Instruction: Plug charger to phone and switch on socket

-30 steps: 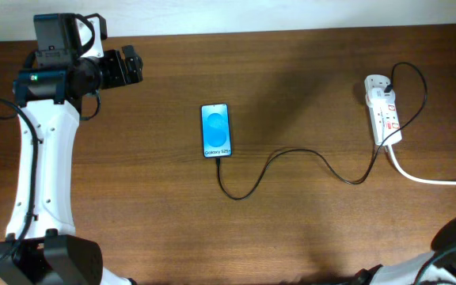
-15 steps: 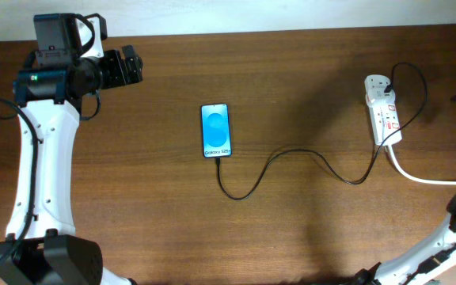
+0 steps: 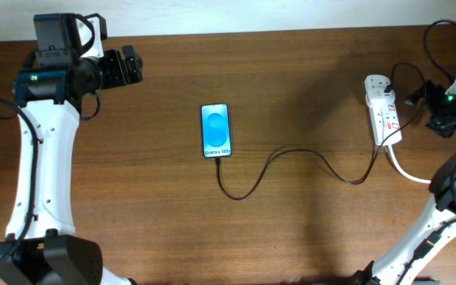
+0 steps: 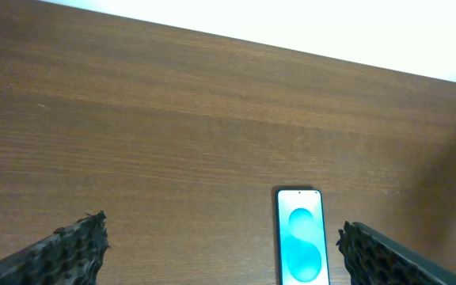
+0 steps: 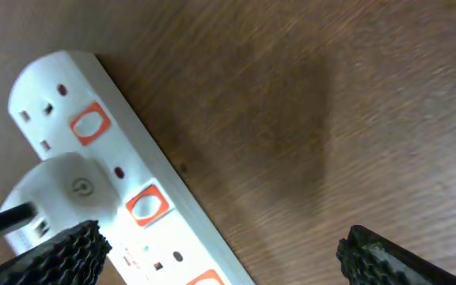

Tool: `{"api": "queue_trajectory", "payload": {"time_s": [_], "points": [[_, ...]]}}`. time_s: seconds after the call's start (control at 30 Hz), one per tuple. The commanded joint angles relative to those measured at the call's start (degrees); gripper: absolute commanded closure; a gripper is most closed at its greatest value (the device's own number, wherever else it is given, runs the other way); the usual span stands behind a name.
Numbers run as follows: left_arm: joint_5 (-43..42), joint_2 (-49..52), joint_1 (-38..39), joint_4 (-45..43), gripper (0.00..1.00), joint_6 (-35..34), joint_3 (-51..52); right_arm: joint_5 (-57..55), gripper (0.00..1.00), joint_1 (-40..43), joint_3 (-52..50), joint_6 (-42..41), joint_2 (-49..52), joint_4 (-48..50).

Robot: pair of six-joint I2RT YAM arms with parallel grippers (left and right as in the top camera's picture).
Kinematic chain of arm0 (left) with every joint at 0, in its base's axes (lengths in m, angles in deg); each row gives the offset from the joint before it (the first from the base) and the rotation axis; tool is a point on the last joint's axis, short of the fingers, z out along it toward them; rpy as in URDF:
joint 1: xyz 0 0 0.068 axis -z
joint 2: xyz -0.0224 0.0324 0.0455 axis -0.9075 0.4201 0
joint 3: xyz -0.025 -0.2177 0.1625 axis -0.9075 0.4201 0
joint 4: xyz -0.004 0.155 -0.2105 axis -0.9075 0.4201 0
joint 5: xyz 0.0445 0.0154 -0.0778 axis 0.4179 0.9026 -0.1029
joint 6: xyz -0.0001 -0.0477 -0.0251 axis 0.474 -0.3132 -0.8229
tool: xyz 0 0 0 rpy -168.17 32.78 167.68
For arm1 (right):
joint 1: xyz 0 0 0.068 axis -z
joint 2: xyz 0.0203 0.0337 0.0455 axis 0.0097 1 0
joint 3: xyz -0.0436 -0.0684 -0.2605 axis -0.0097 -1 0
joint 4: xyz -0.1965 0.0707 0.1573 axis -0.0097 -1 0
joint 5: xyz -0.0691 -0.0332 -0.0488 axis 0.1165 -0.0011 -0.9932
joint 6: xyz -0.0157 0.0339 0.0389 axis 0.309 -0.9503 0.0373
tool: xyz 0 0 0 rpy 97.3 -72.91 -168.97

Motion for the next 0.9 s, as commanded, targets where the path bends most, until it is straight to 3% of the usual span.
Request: {"api": "queue_trajectory", "payload": {"time_s": [0.0,0.87], "points": [[0.37,-0.22,-0.02,-0.09,0.01,0.92,-0.02,-1.33,0.02,-0.94,0.9,0.63,1.88,0.46],[0.37,-0.22,-0.04,-0.09,0.01,0.92,-0.02,-10.1,0.01,-6.25,0.52,1.09,4.28,0.22]]}}
